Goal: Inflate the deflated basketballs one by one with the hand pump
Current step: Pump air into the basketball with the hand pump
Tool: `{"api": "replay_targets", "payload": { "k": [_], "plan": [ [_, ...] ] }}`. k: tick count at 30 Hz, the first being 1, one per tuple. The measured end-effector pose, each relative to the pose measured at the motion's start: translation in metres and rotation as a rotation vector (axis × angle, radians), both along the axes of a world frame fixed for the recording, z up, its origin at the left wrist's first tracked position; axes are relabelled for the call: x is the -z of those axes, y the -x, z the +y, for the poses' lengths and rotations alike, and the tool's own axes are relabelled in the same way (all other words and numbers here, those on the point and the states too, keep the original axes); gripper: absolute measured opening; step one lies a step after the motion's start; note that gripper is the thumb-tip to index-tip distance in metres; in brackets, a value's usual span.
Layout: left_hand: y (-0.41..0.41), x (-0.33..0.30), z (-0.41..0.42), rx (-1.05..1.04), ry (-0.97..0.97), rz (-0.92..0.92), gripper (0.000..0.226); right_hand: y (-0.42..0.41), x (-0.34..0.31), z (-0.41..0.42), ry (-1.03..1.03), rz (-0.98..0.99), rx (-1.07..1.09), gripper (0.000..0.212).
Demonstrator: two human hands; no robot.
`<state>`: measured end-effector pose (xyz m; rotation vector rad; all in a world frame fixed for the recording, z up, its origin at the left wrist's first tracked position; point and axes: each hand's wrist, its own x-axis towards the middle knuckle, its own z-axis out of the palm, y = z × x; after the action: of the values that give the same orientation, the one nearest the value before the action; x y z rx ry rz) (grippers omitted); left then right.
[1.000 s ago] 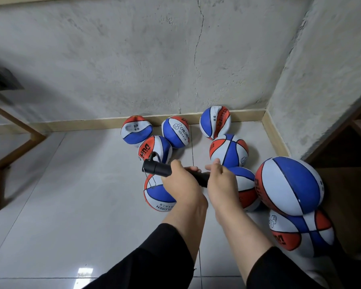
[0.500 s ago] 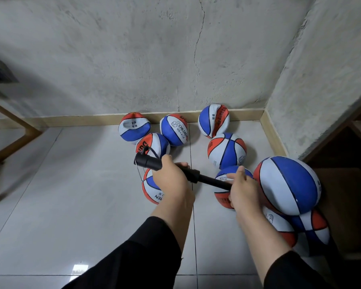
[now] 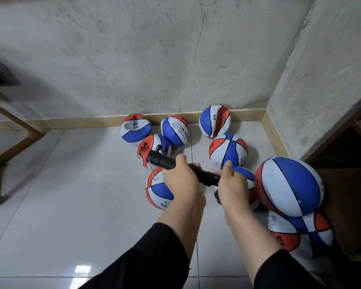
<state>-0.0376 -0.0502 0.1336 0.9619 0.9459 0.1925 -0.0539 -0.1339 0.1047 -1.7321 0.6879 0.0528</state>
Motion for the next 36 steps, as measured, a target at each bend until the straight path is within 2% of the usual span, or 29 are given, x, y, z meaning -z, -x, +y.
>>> {"api": "replay_targets", "payload": {
  "k": [5, 10, 17, 22, 25, 31, 36],
  "plan": [
    [-0.011, 0.003, 0.016, -0.002, -0.057, 0.01, 0.026, 0.007, 0.008, -0.036, -0.109, 0.116, 0.122, 0.061],
    [-0.007, 0.005, 0.011, -0.044, -0.052, 0.014, 0.021, 0.006, 0.016, -0.017, 0.017, 0.083, 0.04, 0.064],
    [0.005, 0.001, -0.005, -0.098, -0.005, -0.044, 0.007, 0.001, -0.008, 0.019, 0.048, -0.008, -0.095, 0.051],
    [0.006, 0.001, -0.003, -0.055, 0.015, -0.019, 0.015, 0.003, -0.003, 0.017, 0.007, 0.014, -0.096, 0.058],
    [0.0, -0.001, 0.005, -0.027, 0.015, -0.002, 0.025, 0.003, -0.001, 0.002, -0.011, 0.018, -0.023, 0.063],
    [-0.012, 0.0, 0.029, -0.039, -0.038, 0.029, 0.025, 0.005, 0.012, -0.033, -0.137, 0.132, 0.099, 0.068],
    [-0.007, 0.004, 0.022, -0.06, -0.071, 0.033, 0.029, 0.003, 0.017, -0.02, -0.033, 0.091, 0.088, 0.063]
  ]
}}
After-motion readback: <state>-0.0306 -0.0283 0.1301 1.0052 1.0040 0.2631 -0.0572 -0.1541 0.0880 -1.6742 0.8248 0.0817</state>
